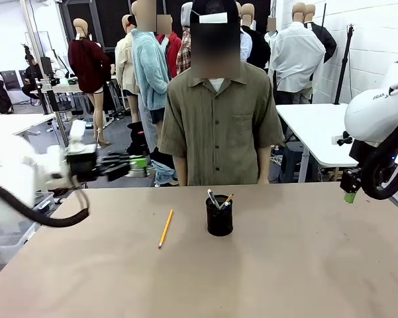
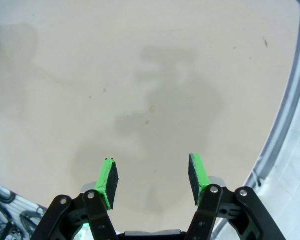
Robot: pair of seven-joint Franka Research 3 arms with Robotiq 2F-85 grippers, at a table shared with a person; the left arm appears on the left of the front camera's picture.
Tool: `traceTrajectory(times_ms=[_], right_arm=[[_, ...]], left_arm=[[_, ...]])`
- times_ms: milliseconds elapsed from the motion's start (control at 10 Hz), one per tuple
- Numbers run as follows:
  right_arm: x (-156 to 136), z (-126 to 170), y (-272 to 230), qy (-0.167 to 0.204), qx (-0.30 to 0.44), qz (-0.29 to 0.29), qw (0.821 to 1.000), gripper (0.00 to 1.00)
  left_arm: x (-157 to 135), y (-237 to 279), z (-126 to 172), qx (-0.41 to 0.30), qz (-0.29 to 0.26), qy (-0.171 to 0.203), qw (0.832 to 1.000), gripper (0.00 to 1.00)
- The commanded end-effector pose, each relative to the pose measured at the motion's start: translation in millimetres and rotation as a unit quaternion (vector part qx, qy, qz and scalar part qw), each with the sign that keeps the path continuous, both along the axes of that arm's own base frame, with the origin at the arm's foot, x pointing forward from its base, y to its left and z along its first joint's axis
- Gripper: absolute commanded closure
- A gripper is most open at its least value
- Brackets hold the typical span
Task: Place the pens into the pen holder.
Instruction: Pick up a writing instrument from the table and place it into the Pen holder.
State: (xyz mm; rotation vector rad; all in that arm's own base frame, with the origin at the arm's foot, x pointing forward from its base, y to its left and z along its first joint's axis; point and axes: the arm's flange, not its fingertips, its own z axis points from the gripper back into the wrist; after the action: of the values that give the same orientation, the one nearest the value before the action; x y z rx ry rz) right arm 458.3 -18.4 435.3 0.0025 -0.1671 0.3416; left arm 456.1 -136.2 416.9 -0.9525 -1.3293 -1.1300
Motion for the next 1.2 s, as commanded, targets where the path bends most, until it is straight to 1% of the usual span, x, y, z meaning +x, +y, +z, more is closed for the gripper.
traceTrajectory(times_ms=[0,100,200,400,500,600,700,800,900,1000,1100], right_arm=[[-3,-4,-1,-0.007,-0.018,0.001,1.0,0.28],[-3,-4,-1,-0.007,-0.018,0.001,1.0,0.28],[-3,-4,-1,-0.007,-0.018,0.001,1.0,0.28],[-3,-4,-1,-0.007,-0.018,0.001,1.0,0.28],[-3,-4,-1,-0.007,-0.018,0.001,1.0,0.28],[-3,-4,-1,-0.007,-0.018,0.001,1.0,0.28],[-3,-4,-1,-0.007,-0.018,0.001,1.0,0.28],[-3,-4,-1,-0.007,-0.018,0.001,1.0,0.28],[-3,-4,-1,-0.007,-0.018,0.001,1.0,0.28],[-3,-4,-1,-0.007,-0.018,0.001,1.0,0.28],[-3,-4,-1,-0.007,-0.018,0.001,1.0,0.28]], left_arm=[[36,-48,6,0.049,-0.022,0.023,0.998,1.0],[55,-87,2,0.096,0.004,0.044,0.994,1.0],[67,-115,-6,0.123,-0.01,0.06,0.99,1.0],[73,-158,-25,0.172,-0.007,0.069,0.983,1.0],[74,-163,-35,0.221,0.016,0.077,0.972,1.0],[58,-148,-25,0.145,-0.003,0.051,0.988,1.0],[58,-148,-25,0.145,-0.003,0.051,0.988,1.0],[64,-163,-43,0.184,0.005,0.061,0.981,1.0],[55,-167,-51,0.172,-0.007,0.056,0.983,1.0],[51,-174,-58,0.148,-0.02,0.041,0.988,1.0],[53,-181,-63,0.147,-0.031,0.043,0.988,1.0]])
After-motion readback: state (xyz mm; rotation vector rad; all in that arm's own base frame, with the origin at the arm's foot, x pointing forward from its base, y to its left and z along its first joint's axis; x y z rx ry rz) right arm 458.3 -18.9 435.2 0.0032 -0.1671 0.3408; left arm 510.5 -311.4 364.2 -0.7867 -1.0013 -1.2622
